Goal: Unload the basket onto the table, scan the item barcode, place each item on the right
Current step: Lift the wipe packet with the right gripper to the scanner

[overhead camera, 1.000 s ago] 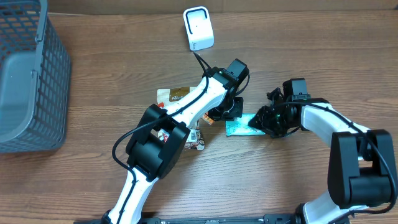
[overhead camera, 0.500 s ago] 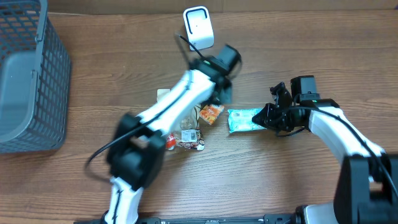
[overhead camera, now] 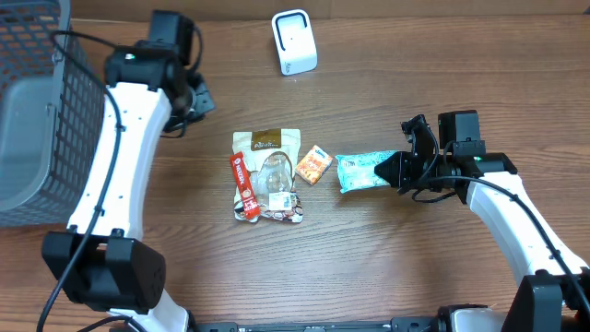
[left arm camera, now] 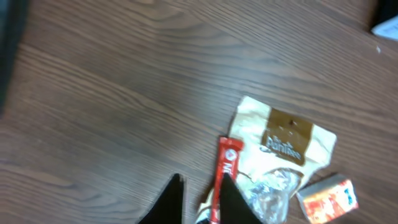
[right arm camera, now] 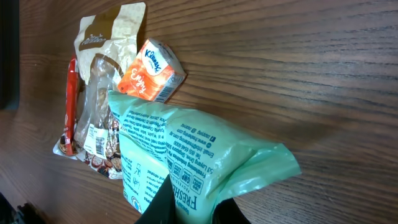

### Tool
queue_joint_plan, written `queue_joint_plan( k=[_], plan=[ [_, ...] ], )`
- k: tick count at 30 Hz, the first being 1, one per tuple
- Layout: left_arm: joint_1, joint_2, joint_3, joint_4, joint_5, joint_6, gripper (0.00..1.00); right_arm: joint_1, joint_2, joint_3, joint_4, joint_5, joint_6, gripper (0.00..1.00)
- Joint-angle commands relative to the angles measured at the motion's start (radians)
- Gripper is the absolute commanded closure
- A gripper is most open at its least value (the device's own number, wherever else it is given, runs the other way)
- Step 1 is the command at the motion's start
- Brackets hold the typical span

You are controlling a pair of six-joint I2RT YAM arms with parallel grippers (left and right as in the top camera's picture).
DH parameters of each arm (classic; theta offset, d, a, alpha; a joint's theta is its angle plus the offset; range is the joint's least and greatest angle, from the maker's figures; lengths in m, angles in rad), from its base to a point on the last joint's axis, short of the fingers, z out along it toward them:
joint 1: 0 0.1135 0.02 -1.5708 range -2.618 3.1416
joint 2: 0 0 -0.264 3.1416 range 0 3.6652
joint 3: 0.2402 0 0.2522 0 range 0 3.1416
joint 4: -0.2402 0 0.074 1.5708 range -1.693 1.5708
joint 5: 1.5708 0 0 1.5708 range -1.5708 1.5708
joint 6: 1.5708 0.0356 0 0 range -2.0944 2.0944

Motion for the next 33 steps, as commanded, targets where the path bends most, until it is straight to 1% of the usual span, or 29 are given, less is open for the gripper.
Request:
queue_joint_plan(
  k=[1,2,3,4,6,7,8,11,15,20,22,23,25,27,29,31,33],
  plan=[
    [0.019,0.008,-0.011,-0.004,-0.024,0.006,0.75,0.003,-0.012,0.003,0.005,-0.017,-0.010,0.96],
    [0.020,0.008,-0.011,-0.006,-0.037,0.005,0.53,0.003,-0.012,0.003,0.003,-0.017,-0.010,0.96],
    [0.019,0.008,-0.011,-0.008,-0.040,0.005,0.19,0.003,-0.012,0.003,0.002,-0.017,-0.010,0.96],
    [0.019,0.008,-0.011,-0.008,-0.039,0.005,0.01,0.003,-0.012,0.003,0.000,-0.017,-0.010,0.94],
    [0.019,0.008,-0.011,-0.008,-0.039,0.005,0.00,0.003,-0.012,0.003,0.000,-0.017,-0.009,0.85],
    [0.019,0.008,-0.011,-0.008,-0.039,0.005,0.00,0.003,-0.012,0.003,0.000,-0.018,-0.009,0.84],
    [0.019,0.008,-0.011,-0.008,-0.039,0.005,0.01,0.003,-0.012,0.003,0.000,-0.018,-0.009,0.96],
    [0.019,0.008,-0.011,-0.008,-0.039,0.005,0.00,0.003,-0.012,0.008,0.018,-0.018,-0.009,0.96],
    [0.019,0.008,-0.011,-0.008,-0.039,0.005,0.00,0.003,-0.012,0.086,-0.021,-0.025,0.002,0.96],
    [0.019,0.008,-0.011,-0.008,-0.039,0.005,0.00,0.005,-0.009,0.354,-0.208,-0.011,0.002,0.97],
    [0.019,0.008,-0.011,-0.008,-0.039,0.005,0.00,0.016,0.015,0.517,-0.308,0.067,0.002,0.96],
    [0.019,0.008,-0.011,-0.008,-0.039,0.005,0.00,0.023,0.040,0.628,-0.380,0.129,0.002,0.97],
    [0.019,0.008,-0.011,-0.008,-0.039,0.005,0.00,0.035,0.079,0.771,-0.456,0.187,0.002,0.97],
    [0.019,0.008,-0.011,-0.008,-0.039,0.005,0.00,0.051,0.133,0.927,-0.490,0.233,-0.003,0.97],
    [0.019,0.008,-0.011,-0.008,-0.039,0.005,0.00,0.068,0.161,0.983,-0.454,0.260,-0.039,0.97],
    [0.019,0.008,-0.011,-0.008,-0.039,0.005,0.01,0.095,0.175,0.983,-0.367,0.305,-0.087,0.96],
    [0.019,0.008,-0.011,-0.008,-0.039,0.005,0.00,0.144,0.201,0.974,-0.265,0.455,-0.114,0.96]
  ],
)
